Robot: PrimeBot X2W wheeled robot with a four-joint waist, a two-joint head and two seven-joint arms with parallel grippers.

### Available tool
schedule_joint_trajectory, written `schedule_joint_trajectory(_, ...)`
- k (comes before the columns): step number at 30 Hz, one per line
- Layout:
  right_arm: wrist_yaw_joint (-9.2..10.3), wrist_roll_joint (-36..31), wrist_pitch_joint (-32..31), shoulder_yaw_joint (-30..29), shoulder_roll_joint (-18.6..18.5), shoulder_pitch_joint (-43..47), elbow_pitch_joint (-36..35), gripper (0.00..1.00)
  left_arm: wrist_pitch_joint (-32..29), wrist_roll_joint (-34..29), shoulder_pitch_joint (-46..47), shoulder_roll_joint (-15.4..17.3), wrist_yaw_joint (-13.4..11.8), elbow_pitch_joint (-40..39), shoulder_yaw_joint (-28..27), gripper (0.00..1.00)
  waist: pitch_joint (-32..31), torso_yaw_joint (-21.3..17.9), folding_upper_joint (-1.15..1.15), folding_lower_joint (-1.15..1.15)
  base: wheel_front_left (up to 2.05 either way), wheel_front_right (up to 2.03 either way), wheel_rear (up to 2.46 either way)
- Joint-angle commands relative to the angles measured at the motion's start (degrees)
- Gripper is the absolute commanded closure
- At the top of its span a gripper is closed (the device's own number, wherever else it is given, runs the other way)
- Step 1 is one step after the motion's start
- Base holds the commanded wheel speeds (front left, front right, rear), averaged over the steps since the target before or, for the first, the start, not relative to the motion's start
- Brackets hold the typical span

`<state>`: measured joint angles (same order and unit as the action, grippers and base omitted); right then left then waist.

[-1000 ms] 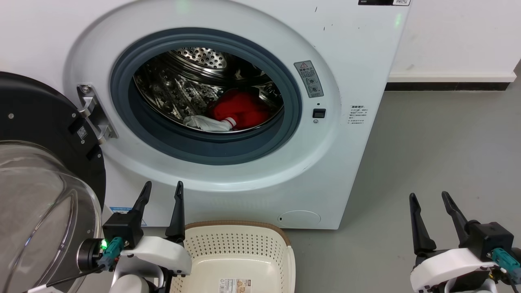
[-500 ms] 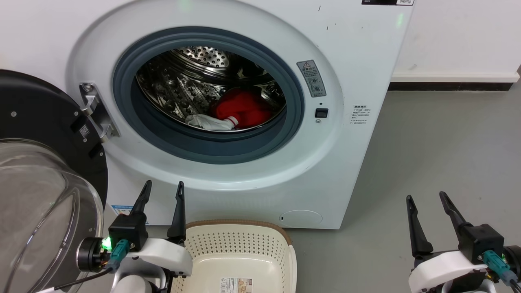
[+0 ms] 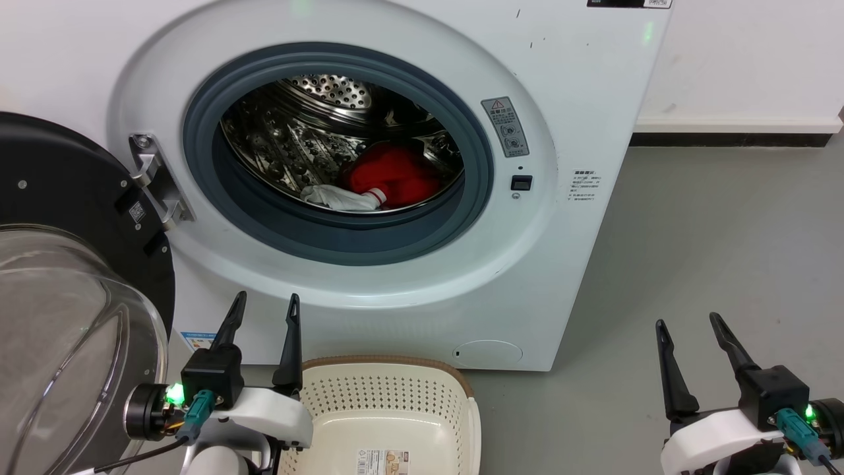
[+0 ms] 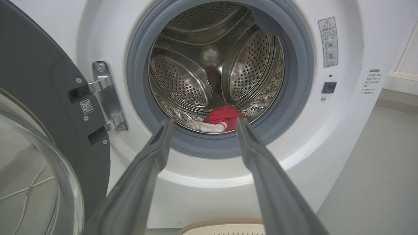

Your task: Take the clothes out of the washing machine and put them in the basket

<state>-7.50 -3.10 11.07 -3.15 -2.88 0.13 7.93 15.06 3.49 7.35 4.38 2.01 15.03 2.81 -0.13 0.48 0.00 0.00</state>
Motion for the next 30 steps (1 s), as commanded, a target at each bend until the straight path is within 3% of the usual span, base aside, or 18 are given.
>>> schedule_joint_trajectory(1,0.02,0.13,0.18,0.02,0.01,0.37,0.18,0.0,0.17,-0.01,-0.07,-0.24,0.1,0.11,-0.29,0.0,0.01,0.0,0.0,0.0,0.0,0.0,0.0)
schedule_joint_trajectory(19,0.02,0.73,0.12,-0.06,0.02,-0.22,-0.08,0.0,0.17,-0.8,2.64,-0.81,0.11,1.04,-0.14,0.0,1.33,0.35,0.0,0.0,0.0,0.0,0.0)
schedule_joint_trajectory(30,0.03,1.18,0.41,2.16,0.02,-4.83,-1.81,0.0,0.16,0.19,14.78,-1.14,-1.36,2.87,-0.87,0.0,9.74,-3.37,0.0,0.0,0.0,0.0,0.0)
